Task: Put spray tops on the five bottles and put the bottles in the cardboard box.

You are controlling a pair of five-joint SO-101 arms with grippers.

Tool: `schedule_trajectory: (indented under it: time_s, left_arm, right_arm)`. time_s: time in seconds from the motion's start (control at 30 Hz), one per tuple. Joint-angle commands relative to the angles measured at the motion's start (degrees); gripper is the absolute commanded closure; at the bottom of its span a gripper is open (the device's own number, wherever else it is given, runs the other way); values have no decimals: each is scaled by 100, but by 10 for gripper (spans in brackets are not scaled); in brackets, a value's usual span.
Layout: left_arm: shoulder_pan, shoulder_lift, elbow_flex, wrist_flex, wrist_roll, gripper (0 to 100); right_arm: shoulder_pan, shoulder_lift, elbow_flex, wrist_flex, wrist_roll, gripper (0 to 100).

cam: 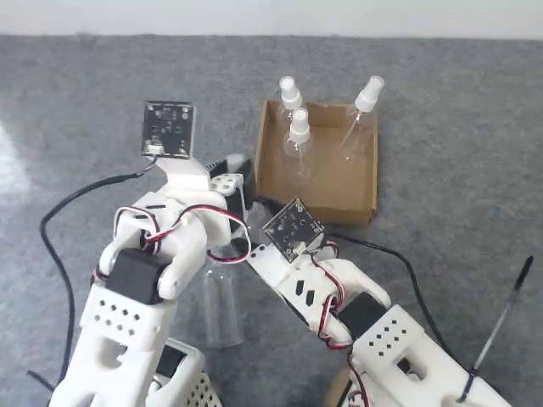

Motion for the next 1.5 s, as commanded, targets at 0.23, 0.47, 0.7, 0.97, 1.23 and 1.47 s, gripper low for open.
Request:
schedule_trajectory:
  time_s: [0.23, 0.47, 0.7, 0.97, 1.23, 1.47]
  left_arm:
    - [167, -97, 145, 9, -352, 990]
    - [325, -352, 233, 70, -352, 988]
    - [255, -1486, 875, -97, -580, 949]
    - [167, -1705, 1165, -369, -844, 829]
    - [-387, -1670, -391, 422, -1433, 826]
    - [-1407, -1679, -523, 870, -1451, 826]
  right_arm:
    - [251, -171, -44, -233, -44, 993]
    - [251, -171, 9, -242, -70, 993]
    - [233, -224, 123, -198, -44, 993]
    - [242, -224, 316, -699, -70, 993]
    - [330, -163, 281, -760, -79, 993]
    - [725, -154, -413, 4, -97, 993]
